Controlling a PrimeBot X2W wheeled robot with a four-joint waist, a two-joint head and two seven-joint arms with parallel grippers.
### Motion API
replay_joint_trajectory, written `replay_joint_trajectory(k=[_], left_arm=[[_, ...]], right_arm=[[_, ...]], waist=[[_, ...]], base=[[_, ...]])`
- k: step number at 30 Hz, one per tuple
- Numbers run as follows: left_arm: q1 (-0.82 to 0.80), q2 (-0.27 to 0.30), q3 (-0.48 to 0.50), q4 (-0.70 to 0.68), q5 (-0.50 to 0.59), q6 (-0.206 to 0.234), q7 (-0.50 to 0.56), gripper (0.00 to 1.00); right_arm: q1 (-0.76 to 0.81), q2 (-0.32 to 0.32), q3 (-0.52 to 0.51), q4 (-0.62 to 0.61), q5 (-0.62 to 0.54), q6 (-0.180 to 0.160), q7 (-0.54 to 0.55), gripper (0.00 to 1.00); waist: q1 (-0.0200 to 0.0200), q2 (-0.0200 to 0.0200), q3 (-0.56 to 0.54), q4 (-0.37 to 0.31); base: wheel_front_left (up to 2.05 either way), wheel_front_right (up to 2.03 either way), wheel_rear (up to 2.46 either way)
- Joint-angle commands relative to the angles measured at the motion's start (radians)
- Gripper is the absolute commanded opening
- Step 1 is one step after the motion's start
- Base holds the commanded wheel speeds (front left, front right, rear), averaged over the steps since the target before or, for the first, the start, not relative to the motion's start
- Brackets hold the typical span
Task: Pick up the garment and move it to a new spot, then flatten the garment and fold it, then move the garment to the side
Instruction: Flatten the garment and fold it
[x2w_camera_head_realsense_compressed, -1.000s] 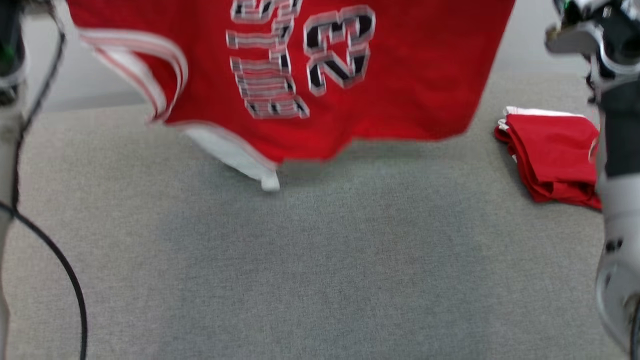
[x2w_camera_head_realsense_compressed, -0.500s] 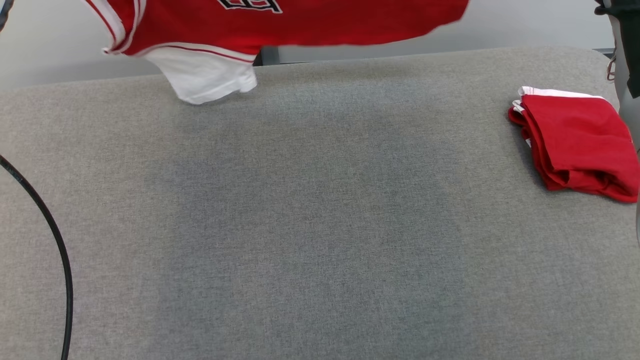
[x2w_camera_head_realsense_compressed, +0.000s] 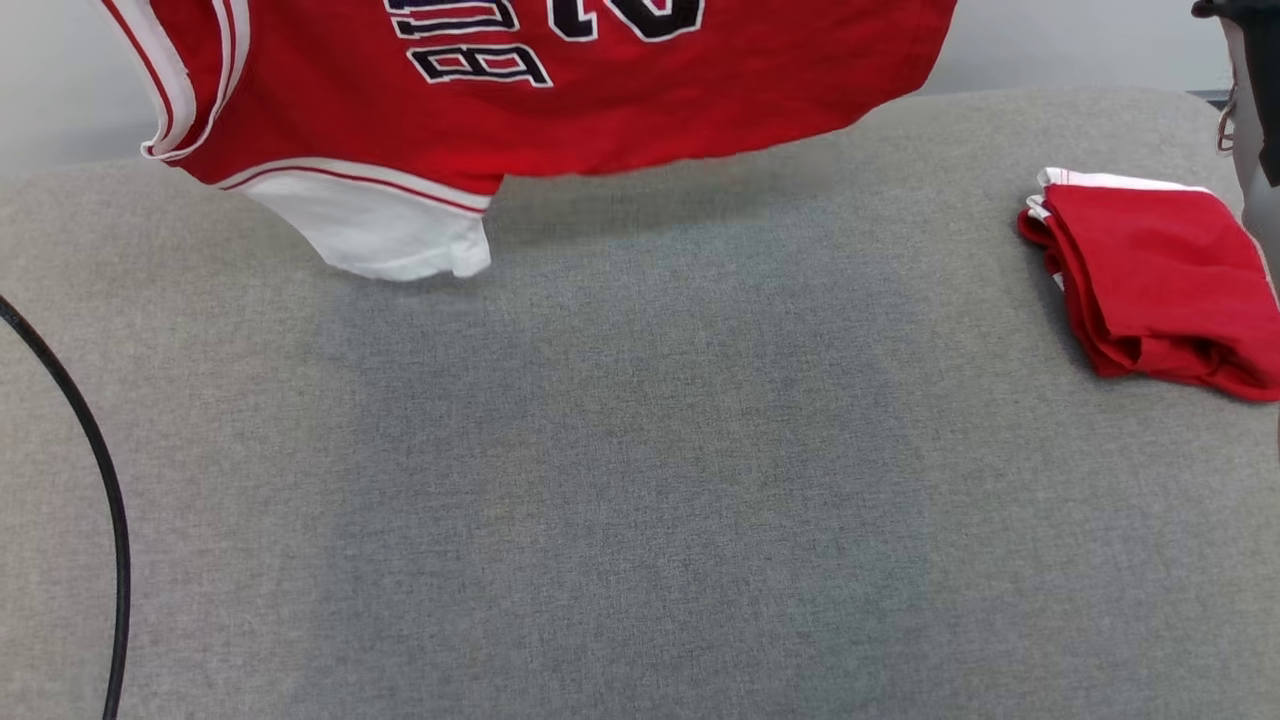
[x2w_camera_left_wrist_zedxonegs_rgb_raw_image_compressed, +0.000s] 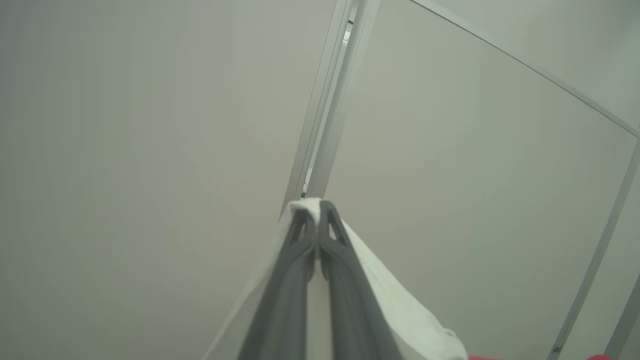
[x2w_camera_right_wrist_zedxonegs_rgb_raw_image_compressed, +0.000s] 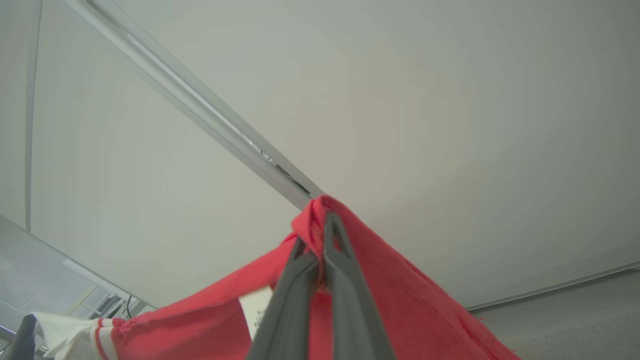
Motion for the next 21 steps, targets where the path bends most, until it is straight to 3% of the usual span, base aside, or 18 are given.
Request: replay_joint_trajectory(k=[1,9,21], left_arm=[[-0.013,0.0,-0.002,0.006,0.006,-0.005,-0.006,0.0],[-0.079,-0.001,-0.007,0.041,0.033,0.001,-0.056,0.0],[-0.221,-0.022,-0.027,0.048,0.095,-0.048,-0.231,0.0]], right_arm=[[-0.011,-0.002,0.002,0.003,0.005,0.0,-0.01,0.0],[-0.035,-0.002,0.017,0.003,-0.016,0.0,-0.069,0.0],[-0.108,-0.003,0.038,0.003,-0.021,0.0,-0.283,0.0]], waist=[[0.0,0.0,0.013,0.001],[0.0,0.0,0.099,0.002],[0.0,0.0,0.241,0.015]], base=[[0.0,0.0,0.0],[0.0,0.0,0.0],[0.0,0.0,0.0]])
